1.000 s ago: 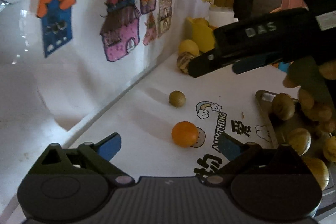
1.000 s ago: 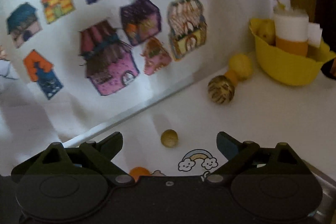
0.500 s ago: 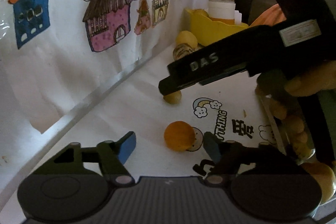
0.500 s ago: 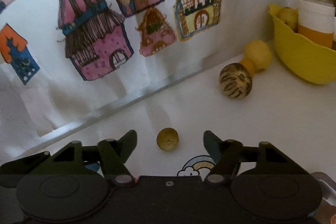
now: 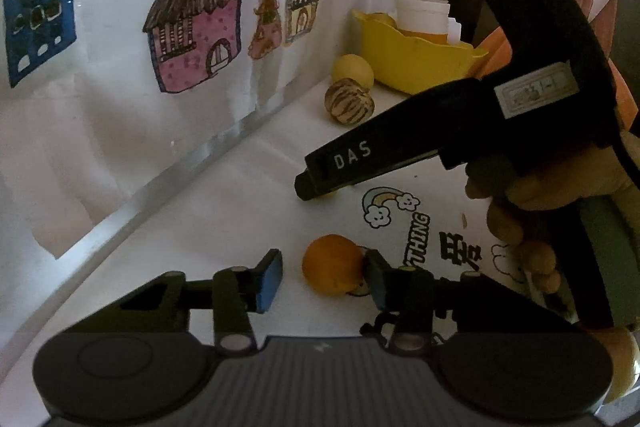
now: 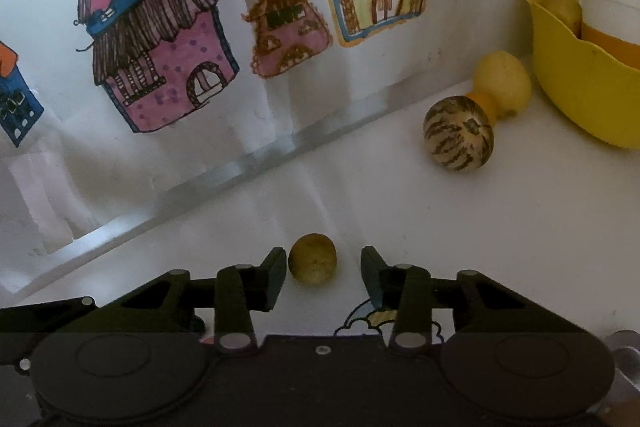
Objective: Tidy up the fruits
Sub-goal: 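Grasp the orange with the left gripper while the right gripper grasps the small brown fruit, then carry the orange and small brown fruit to the tray and lower them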
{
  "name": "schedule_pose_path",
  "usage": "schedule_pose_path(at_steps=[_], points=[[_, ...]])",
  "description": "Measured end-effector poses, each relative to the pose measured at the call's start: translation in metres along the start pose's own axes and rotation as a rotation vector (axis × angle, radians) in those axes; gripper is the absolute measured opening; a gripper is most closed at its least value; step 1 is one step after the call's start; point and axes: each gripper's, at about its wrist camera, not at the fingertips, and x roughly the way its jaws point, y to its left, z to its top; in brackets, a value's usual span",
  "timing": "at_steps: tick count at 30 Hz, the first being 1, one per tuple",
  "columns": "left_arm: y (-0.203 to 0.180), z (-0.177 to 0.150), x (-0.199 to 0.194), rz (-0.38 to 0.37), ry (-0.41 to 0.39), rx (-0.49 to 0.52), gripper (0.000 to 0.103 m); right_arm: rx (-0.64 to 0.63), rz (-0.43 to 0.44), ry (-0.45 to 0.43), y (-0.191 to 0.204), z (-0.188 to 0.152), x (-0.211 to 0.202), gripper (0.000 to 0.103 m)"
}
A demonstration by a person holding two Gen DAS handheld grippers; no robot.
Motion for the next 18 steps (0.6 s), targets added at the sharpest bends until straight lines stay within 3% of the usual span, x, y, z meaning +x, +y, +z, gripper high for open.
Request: schedule_pose_path(at_steps=[4,11,18], points=[[-0.001,0.001,0.002,-0.012,0.007,0.002,0.036,0.006,0.01,-0.006,-0.002,0.0,0.002,0.028],[0.0,0.0,-0.002,-0.022,0.003,-0.006,0.035,0.032,0.015,-0.037,-0.003,-0.005,-0.007,0.028],[-0.007,0.001,-0.029,-0.025,-0.026,0.001,0.035,0.092,0.016,-0.118,-0.004,-0.023,-0.058,0.028]])
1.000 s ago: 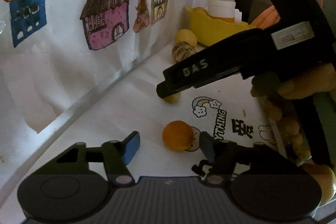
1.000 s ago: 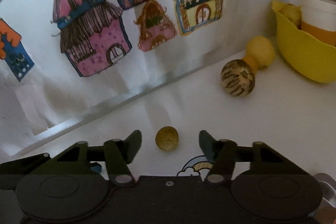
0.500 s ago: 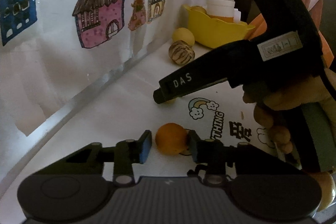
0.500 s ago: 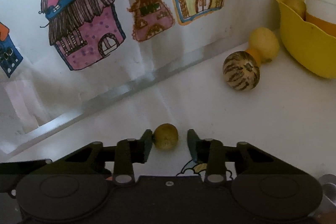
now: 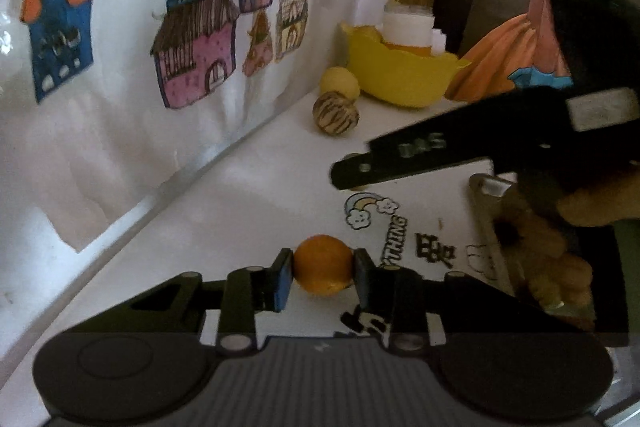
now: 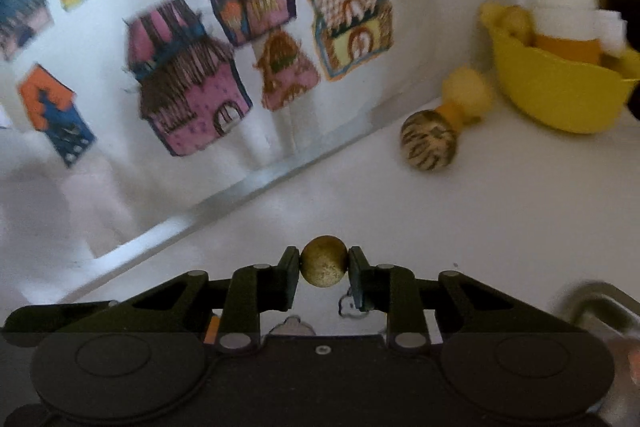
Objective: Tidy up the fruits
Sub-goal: 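Carry the orange and small brown fruit to the tray and lower them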
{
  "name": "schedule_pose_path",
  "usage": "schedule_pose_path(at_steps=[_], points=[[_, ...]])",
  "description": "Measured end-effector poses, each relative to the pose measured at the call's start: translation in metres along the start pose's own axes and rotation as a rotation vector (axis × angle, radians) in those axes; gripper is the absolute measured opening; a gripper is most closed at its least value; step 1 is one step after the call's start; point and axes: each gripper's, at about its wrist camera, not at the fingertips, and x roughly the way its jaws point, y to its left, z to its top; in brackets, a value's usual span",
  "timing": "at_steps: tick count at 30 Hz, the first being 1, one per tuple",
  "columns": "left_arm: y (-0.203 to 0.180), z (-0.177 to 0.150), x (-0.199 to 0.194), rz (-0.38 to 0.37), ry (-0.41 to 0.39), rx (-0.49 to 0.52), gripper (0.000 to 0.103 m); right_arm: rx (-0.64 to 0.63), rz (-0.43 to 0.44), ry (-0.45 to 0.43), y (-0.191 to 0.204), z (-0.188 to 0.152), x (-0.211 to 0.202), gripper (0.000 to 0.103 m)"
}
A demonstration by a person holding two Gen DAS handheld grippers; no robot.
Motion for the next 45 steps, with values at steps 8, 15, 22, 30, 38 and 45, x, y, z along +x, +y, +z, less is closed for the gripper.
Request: schedule_pose_path(at_steps=[8,15,22,30,38,45], points=[[-0.023,0.003,-0.039,-0.032,-0.046,0.007,0.035,0.019,-0.05,-0.114,0.003,-0.023,-0.088,0.028],[-0.056,-0.001,-0.071,-0.092,-0.09,0.031,0.035,0.058,-0.124,-0.189,-0.003,-0.066,-0.162,0.028],[-0.094,-0.018,-0.094,-0.169,-0.108,0.057,0.035,0.063,-0.216,-0.225,-0.009,-0.119,-0.214,0.028],[-0.123,-0.051,-0.101,-0.251,-0.076,0.045,0.035,0.123,-0.278,-0.21,-0.022,-0.181,-0.239,0.028],[-0.149,-0.053,-0.096,-0.278,-0.047,0.098,0.035,0.149,-0.342,-0.199,-0.039,-0.22,-0.242,0.028],[-0.173,-0.035,-0.07,-0.322,0.02,0.211,0.035,0.105,-0.39,-0.194,-0.043,-0.235,-0.24,0.028]])
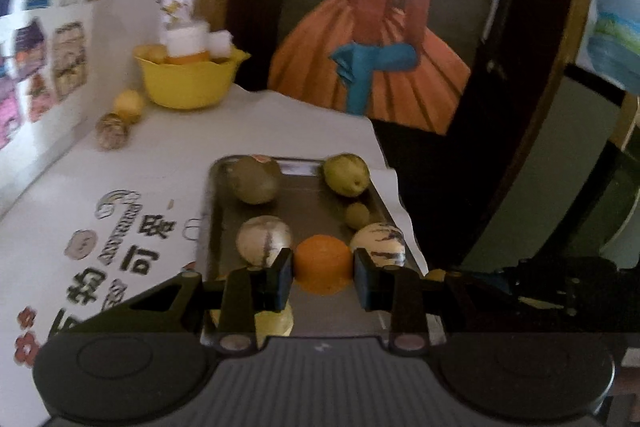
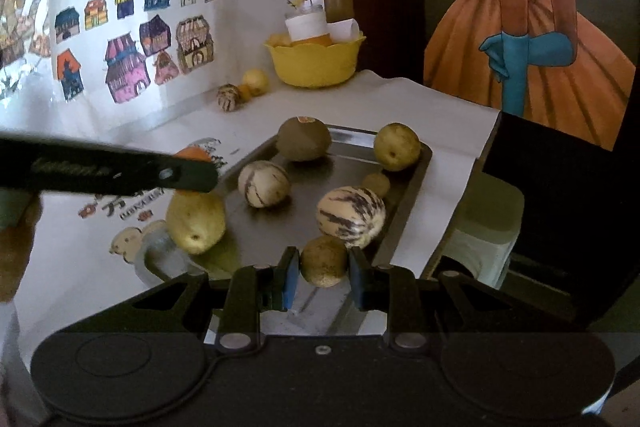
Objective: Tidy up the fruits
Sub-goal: 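Carry the orange and small brown fruit to the tray and lower them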
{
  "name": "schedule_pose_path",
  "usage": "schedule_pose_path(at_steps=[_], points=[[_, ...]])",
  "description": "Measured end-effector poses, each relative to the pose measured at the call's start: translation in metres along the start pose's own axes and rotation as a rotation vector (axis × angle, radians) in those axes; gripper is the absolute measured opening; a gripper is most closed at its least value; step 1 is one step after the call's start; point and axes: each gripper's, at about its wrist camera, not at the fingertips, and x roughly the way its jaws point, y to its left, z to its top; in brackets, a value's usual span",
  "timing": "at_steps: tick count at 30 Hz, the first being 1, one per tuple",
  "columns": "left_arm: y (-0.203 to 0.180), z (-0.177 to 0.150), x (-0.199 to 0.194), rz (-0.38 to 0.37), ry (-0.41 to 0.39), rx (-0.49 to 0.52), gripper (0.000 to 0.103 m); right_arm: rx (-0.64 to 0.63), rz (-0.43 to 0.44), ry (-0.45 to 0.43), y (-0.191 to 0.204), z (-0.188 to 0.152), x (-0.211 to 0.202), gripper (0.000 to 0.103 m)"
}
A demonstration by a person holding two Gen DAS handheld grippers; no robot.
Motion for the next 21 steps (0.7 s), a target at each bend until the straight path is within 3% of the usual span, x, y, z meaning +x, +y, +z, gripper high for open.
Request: schedule_pose_path(at_steps=[11,21], points=[[-0.011,0.004,0.05,0.022,0.161,0.1,0.035,-0.11,-0.009,0.032,0.005,-0.007,0.02,0.028],[-0.012,0.006,0.07,0.04,0.219,0.133,0.035,-0.207,-0.013,0.059,0.01,-0.009,0.033,0.028]])
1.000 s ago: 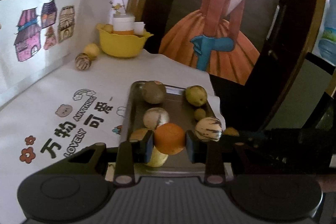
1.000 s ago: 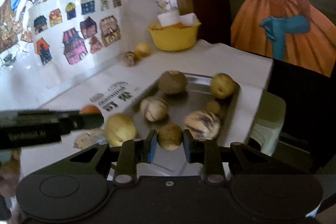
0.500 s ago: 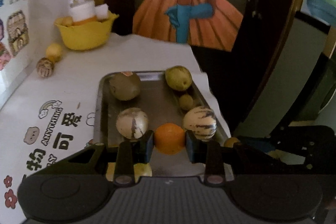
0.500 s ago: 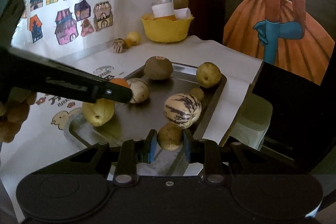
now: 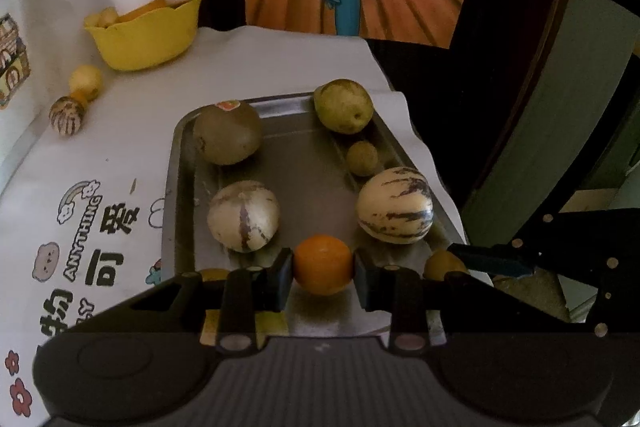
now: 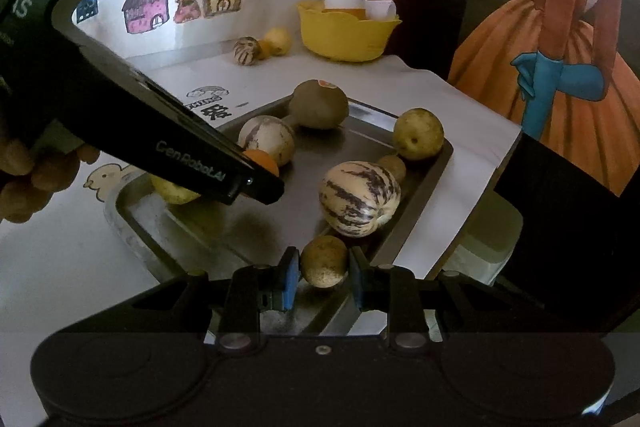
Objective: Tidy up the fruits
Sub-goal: 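Carry the orange and small brown fruit to the tray and lower them, then open both grippers and withdraw them up from the tray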
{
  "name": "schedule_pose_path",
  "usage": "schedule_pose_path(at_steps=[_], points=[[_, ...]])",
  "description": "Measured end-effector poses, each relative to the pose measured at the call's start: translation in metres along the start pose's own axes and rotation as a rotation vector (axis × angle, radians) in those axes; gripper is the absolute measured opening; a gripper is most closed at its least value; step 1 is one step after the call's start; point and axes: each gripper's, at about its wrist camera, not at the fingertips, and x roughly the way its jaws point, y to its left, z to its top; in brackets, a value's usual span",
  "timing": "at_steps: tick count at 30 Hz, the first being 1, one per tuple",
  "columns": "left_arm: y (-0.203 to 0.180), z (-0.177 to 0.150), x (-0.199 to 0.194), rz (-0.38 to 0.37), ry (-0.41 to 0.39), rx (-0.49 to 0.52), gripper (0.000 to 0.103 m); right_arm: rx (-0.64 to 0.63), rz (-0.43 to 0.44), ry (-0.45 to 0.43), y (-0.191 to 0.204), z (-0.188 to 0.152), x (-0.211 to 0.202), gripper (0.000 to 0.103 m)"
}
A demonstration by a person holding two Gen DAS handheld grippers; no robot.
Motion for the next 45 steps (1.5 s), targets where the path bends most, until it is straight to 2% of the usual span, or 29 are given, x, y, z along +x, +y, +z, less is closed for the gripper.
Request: schedule_pose_path(at_steps=[19,23,24,25,29,31,32,36,41,45], points=[[0.005,0.003,0.0,-0.029,0.017,-0.033,0.036,-0.054,-0.024,-0.009,0.01,-0.003,0.001,0.03],[0.005,0.004,-0.005,-0.034,0.01,-0.042,0.04,-0.052,-0.025,-0.016,0.01,-0.004,-0.006,0.032],[0.004,0.005,-0.008,-0.038,0.005,-0.044,0.045,-0.048,-0.026,-0.018,0.01,-0.004,-0.007,0.034],[0.004,0.005,-0.012,-0.039,-0.003,-0.044,0.052,-0.044,-0.025,-0.019,0.009,-0.004,-0.01,0.036],[0.001,0.007,-0.031,-0.055,-0.047,-0.052,0.067,-0.038,-0.028,-0.039,0.008,0.0,-0.023,0.048],[0.001,0.008,-0.045,-0.053,-0.075,-0.06,0.079,-0.037,-0.033,-0.045,0.009,0.002,-0.032,0.056],[0.001,0.009,-0.052,-0.049,-0.09,-0.062,0.082,-0.032,-0.032,-0.046,0.008,0.004,-0.037,0.057],[0.003,0.011,-0.086,-0.028,-0.155,-0.055,0.102,0.003,0.009,-0.051,0.007,0.016,-0.065,0.076],[0.006,0.01,-0.125,0.055,-0.2,-0.017,0.102,0.08,0.117,-0.036,0.007,0.035,-0.113,0.088],[0.014,0.005,-0.155,0.091,-0.229,-0.01,0.103,0.113,0.175,-0.042,0.008,0.057,-0.16,0.099]])
